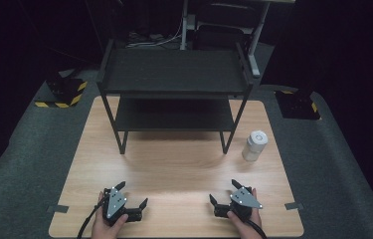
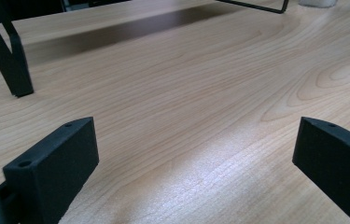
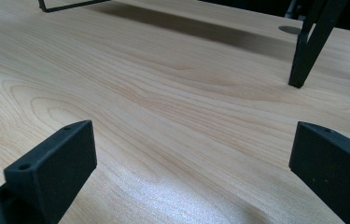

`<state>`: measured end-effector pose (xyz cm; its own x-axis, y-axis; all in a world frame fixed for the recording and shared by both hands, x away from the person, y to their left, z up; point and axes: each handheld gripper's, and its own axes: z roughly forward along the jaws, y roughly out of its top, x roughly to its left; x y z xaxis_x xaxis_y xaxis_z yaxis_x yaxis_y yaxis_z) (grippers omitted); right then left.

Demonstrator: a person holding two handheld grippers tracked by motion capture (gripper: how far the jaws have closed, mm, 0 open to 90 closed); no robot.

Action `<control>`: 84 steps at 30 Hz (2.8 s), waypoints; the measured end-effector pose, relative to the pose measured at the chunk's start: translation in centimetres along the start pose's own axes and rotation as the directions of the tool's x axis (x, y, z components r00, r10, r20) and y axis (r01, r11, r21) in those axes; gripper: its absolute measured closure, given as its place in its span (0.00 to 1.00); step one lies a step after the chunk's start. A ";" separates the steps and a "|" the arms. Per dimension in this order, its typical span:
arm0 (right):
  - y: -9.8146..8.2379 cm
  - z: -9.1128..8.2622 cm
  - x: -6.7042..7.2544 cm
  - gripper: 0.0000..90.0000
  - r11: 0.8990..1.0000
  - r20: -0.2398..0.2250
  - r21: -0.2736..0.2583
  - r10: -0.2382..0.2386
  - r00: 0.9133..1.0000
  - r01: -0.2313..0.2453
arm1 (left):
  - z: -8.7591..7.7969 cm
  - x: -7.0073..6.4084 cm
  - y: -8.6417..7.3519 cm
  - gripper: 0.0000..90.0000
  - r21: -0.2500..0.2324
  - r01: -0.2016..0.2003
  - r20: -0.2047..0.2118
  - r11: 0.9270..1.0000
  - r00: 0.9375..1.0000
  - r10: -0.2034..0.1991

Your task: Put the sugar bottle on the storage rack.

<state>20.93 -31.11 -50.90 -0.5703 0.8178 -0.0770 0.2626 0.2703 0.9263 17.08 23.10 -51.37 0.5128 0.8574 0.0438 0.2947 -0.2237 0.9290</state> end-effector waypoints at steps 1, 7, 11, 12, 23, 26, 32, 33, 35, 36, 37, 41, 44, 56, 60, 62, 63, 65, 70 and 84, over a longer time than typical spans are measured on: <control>0.0 0.0 0.0 0.01 1.000 0.000 0.000 0.000 1.000 0.000 | 0.0 0.1 0.0 0.00 0.001 0.001 0.004 1.000 1.000 -0.001; 0.0 0.0 0.0 0.01 1.000 -0.002 -0.001 -0.005 1.000 0.005 | 0.1 0.1 0.2 0.00 0.009 0.002 0.006 1.000 1.000 -0.002; -0.3 0.0 0.0 0.01 1.000 0.001 -0.015 0.002 1.000 -0.002 | 0.1 -0.1 0.4 0.00 0.023 -0.008 -0.002 1.000 1.000 0.008; -0.3 0.0 0.0 0.01 1.000 0.001 -0.015 0.002 1.000 -0.002 | 0.1 -0.1 0.4 0.00 0.023 -0.008 -0.002 1.000 1.000 0.008; 0.0 0.1 0.2 0.01 1.000 0.026 -0.012 0.026 0.999 -0.025 | 0.2 -0.4 0.7 0.00 0.038 -0.016 -0.012 0.999 1.000 0.017; 0.0 0.1 0.2 0.01 0.999 0.034 -0.022 0.035 0.999 -0.034 | 0.2 -0.2 0.7 0.00 0.040 -0.008 -0.005 0.999 1.000 0.008; 0.5 -0.4 0.2 0.01 0.997 0.042 -0.061 0.040 0.998 -0.037 | 0.1 -0.1 0.5 0.00 0.032 -0.003 -0.003 0.999 1.000 0.003; 0.7 -0.5 0.2 0.01 0.997 0.044 -0.071 0.040 0.998 -0.037 | 0.1 -0.1 0.5 0.00 0.031 -0.001 -0.003 1.000 1.000 0.001; 1.0 -0.6 0.1 0.01 0.996 0.046 -0.082 0.037 0.998 -0.033 | 0.1 -0.1 0.5 0.00 0.030 0.000 -0.003 1.000 1.000 0.000; 1.4 -0.9 0.0 0.01 0.995 0.047 -0.094 0.037 0.998 -0.033 | 0.1 -0.1 0.5 0.00 0.030 0.001 -0.003 1.000 1.000 -0.001; 1.7 -1.0 0.0 0.01 0.995 0.050 -0.100 0.034 0.998 -0.029 | 0.1 -0.1 0.5 0.00 0.029 0.002 -0.003 1.000 1.000 -0.002; 2.4 -1.4 -0.1 0.01 0.992 0.061 -0.123 0.038 0.997 -0.030 | 0.1 -0.1 0.5 0.00 0.029 0.006 -0.004 1.000 1.000 -0.006; 3.2 -1.7 0.0 0.01 0.989 0.085 -0.145 0.038 0.996 -0.025 | 0.1 -0.1 0.5 0.00 0.028 0.007 -0.004 1.000 1.000 -0.007; 5.1 -2.2 -1.0 0.01 0.983 0.189 -0.184 0.046 0.981 -0.010 | 0.1 0.1 0.4 0.00 0.026 0.013 0.003 1.000 1.000 -0.013; 5.6 -2.2 -2.0 0.01 0.983 0.226 -0.183 0.061 0.972 -0.019 | 0.1 0.1 0.4 0.00 0.025 0.014 0.004 1.000 1.000 -0.014; 5.6 -2.2 -2.4 0.01 0.983 0.242 -0.181 0.065 0.968 -0.021 | 0.1 0.1 0.4 0.00 0.026 0.014 0.004 1.000 1.000 -0.014; 5.6 -2.2 -2.6 0.01 0.983 0.249 -0.182 0.066 0.966 -0.021 | 0.1 0.1 0.4 0.00 0.026 0.014 0.004 1.000 1.000 -0.014; 5.7 -2.1 -2.8 0.01 0.984 0.255 -0.179 0.070 0.964 -0.024 | 0.1 0.1 0.4 0.00 0.026 0.014 0.005 1.000 1.000 -0.014; 5.7 -1.8 -3.8 0.01 0.985 0.285 -0.168 0.085 0.955 -0.037 | 0.1 0.1 0.4 0.00 0.025 0.014 0.006 1.000 1.000 -0.014; 5.0 3.1 -6.2 0.01 0.988 0.382 -0.118 0.136 0.914 -0.098 | 0.1 0.3 0.4 0.00 0.027 0.035 0.010 0.999 0.999 -0.035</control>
<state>28.22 -33.23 -46.90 -0.1887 0.9783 -0.0851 0.2239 0.1272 0.9663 17.45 23.24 -51.00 0.5098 0.8603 0.0073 0.3339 -0.2057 0.9199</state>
